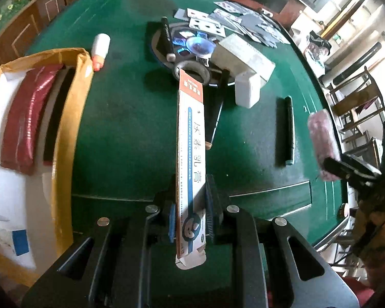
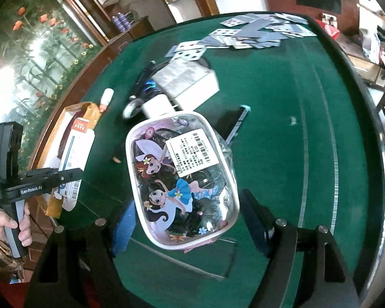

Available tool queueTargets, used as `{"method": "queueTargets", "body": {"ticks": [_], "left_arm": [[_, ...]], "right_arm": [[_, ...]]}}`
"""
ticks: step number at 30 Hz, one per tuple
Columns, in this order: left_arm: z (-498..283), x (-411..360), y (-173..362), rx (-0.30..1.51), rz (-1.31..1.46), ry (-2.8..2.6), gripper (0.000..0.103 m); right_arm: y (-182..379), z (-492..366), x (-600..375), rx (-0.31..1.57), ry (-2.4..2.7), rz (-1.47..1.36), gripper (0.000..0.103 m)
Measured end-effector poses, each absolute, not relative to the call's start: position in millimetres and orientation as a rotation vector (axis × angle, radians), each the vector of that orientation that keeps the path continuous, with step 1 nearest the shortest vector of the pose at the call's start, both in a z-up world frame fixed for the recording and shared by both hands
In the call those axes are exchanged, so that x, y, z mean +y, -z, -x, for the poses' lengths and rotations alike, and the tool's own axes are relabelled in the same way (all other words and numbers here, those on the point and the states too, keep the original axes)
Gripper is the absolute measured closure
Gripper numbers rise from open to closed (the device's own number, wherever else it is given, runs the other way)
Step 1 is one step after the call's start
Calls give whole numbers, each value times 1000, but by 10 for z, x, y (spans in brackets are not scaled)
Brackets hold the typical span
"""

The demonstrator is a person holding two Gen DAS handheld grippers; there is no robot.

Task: Organize objects
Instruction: 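Grasp the clear cartoon pouch with the right tool while the left tool holds the medicine box, then carry the medicine box into the tray and open the left tool while the right tool holds the pouch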

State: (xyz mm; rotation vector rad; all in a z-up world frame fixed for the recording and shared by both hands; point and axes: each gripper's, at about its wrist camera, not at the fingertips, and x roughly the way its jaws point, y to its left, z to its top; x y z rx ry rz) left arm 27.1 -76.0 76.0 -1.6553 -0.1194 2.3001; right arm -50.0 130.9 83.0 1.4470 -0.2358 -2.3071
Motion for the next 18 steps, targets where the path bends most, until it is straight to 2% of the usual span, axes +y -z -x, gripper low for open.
{"method": "queueTargets", "body": {"ticks": [18], "left_arm": [[-392, -1622, -1006, -281, 1662, -2381, 85]], "right_arm": [[-717, 358, 478, -173, 2202, -1463, 27]]}}
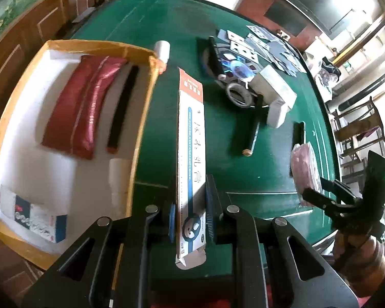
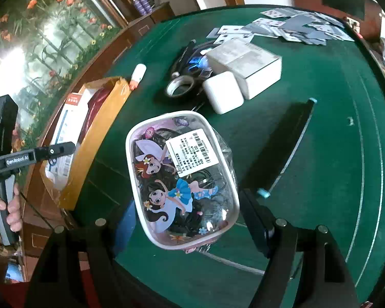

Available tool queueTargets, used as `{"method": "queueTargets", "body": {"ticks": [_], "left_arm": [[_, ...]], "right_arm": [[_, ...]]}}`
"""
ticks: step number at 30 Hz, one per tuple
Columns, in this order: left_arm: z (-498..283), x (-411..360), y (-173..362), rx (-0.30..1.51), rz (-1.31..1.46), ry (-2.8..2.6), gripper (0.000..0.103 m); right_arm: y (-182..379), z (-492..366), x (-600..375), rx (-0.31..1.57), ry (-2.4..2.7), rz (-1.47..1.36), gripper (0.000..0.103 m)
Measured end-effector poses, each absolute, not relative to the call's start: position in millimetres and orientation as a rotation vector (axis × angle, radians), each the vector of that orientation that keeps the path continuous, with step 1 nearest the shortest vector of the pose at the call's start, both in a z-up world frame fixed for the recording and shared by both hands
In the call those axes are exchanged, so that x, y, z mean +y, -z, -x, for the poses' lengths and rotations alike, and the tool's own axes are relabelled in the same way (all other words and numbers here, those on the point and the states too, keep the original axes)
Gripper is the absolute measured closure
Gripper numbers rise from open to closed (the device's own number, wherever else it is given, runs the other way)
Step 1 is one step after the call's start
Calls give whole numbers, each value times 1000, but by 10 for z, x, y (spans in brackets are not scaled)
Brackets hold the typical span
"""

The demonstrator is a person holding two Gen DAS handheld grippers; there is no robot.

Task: Organize objects
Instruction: 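Carry the medicine box into the tray and open the left tool while the right tool holds the pouch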

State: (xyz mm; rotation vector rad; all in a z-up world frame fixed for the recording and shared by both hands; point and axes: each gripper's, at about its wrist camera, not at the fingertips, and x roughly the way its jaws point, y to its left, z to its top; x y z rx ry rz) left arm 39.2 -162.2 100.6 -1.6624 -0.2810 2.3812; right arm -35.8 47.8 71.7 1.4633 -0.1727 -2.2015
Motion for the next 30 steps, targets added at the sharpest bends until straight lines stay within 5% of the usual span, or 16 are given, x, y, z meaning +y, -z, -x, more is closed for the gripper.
{"method": "queueTargets", "body": {"ticks": [30], "left_arm": [[-159, -2474, -1131, -273, 1655, -2488, 85]], "right_arm": [[-737, 262, -128, -176, 2149, -1464, 27]]}}
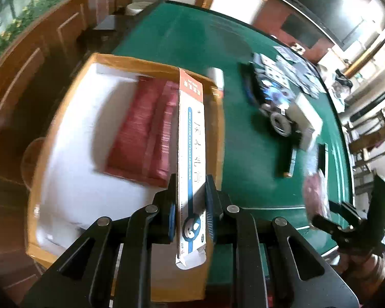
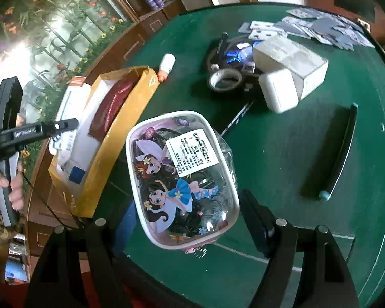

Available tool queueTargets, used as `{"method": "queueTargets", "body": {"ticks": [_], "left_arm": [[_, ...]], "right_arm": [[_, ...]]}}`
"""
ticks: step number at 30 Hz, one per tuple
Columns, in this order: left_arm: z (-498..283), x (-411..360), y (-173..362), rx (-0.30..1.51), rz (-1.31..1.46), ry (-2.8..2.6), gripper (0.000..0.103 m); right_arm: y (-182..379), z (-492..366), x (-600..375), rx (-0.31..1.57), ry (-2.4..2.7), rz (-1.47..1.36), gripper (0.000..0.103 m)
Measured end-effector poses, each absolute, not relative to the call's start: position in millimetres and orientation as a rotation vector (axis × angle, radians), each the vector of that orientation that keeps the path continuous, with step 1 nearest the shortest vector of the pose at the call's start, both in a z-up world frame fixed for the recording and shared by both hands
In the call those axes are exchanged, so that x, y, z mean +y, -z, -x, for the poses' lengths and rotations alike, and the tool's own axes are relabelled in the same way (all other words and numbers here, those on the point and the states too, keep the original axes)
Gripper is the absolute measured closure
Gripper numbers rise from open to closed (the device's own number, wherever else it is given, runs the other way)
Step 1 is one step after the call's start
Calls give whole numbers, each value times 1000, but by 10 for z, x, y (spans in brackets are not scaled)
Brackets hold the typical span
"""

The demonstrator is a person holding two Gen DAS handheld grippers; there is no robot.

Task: Organize objects
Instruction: 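Carry the medicine box into the tray and open the left tool while the right tool holds the pouch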

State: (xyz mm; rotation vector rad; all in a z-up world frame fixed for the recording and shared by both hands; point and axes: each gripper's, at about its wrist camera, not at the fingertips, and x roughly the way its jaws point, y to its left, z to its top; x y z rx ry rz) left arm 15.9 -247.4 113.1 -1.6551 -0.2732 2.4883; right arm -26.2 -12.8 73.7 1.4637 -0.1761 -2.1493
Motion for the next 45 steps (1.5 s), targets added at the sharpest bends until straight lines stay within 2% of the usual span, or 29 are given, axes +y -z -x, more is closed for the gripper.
{"method": "queueTargets", "body": {"ticks": [9, 16, 33, 45], "left_arm": [[102, -3105, -1001, -262, 1766, -2567, 85], [421, -3304, -772, -142, 1857, -2537, 85], [845, -3023, -434, 60, 1868, -2375, 85], [921, -2872, -432, 62, 1825, -2308, 85]], "right_arm": [[-708, 237, -234, -194, 2151, -1476, 27], [-725, 208, -313, -211, 2166, -1478, 27], [-770, 103, -506, -256, 2239, -1501, 27], [-820, 43, -670, -288, 2265, -1477, 27]]}}
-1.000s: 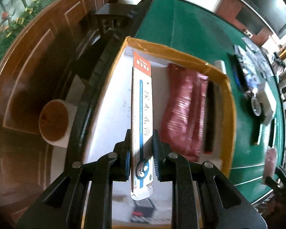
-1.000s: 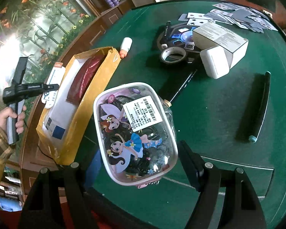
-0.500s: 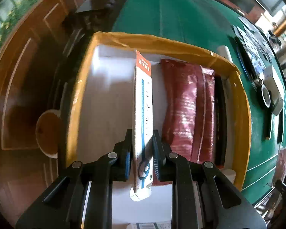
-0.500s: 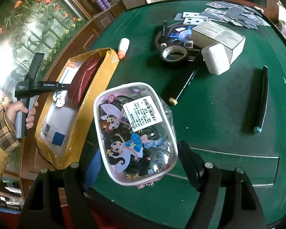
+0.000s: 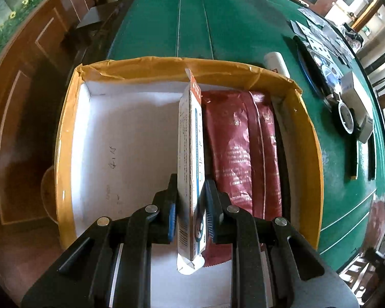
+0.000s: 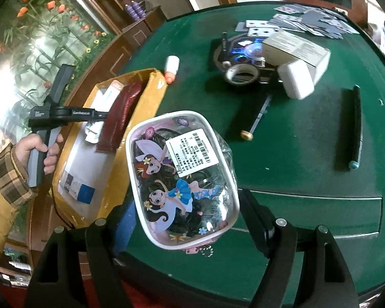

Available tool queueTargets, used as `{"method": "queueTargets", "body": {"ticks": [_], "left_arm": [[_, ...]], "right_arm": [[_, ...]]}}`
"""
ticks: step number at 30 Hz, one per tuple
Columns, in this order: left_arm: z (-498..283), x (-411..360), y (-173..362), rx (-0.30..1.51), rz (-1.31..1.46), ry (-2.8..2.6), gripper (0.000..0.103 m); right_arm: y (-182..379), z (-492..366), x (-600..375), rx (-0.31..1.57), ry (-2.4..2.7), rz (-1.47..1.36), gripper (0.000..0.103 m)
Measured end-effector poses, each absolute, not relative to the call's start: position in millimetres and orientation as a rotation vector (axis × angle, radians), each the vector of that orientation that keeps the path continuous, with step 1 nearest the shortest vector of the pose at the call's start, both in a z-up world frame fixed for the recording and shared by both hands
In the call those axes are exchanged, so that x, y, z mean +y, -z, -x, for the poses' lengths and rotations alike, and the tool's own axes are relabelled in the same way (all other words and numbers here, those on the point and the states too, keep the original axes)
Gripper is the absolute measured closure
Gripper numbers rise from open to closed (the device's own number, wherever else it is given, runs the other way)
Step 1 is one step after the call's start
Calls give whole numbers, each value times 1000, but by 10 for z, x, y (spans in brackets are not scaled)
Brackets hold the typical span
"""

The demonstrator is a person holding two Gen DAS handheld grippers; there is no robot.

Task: Organize objects
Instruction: 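Carry the medicine box into the tray and open the left tool while the right tool holds the pouch, then lower the cartoon pouch into the tray and open the right tool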

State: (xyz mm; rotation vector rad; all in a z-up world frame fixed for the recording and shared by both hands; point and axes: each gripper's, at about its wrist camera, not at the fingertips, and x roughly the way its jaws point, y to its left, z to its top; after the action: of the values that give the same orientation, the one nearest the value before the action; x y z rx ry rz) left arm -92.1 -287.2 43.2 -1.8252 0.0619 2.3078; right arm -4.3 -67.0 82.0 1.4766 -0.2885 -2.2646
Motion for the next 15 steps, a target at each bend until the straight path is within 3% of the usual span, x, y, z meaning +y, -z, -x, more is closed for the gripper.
{"method": "queueTargets", "body": {"ticks": [15], "left_arm": [[692, -3428, -494, -97, 1838, -2343, 85]], "right_arm": [[-984, 224, -1534, -180, 2109, -1387, 27]]}}
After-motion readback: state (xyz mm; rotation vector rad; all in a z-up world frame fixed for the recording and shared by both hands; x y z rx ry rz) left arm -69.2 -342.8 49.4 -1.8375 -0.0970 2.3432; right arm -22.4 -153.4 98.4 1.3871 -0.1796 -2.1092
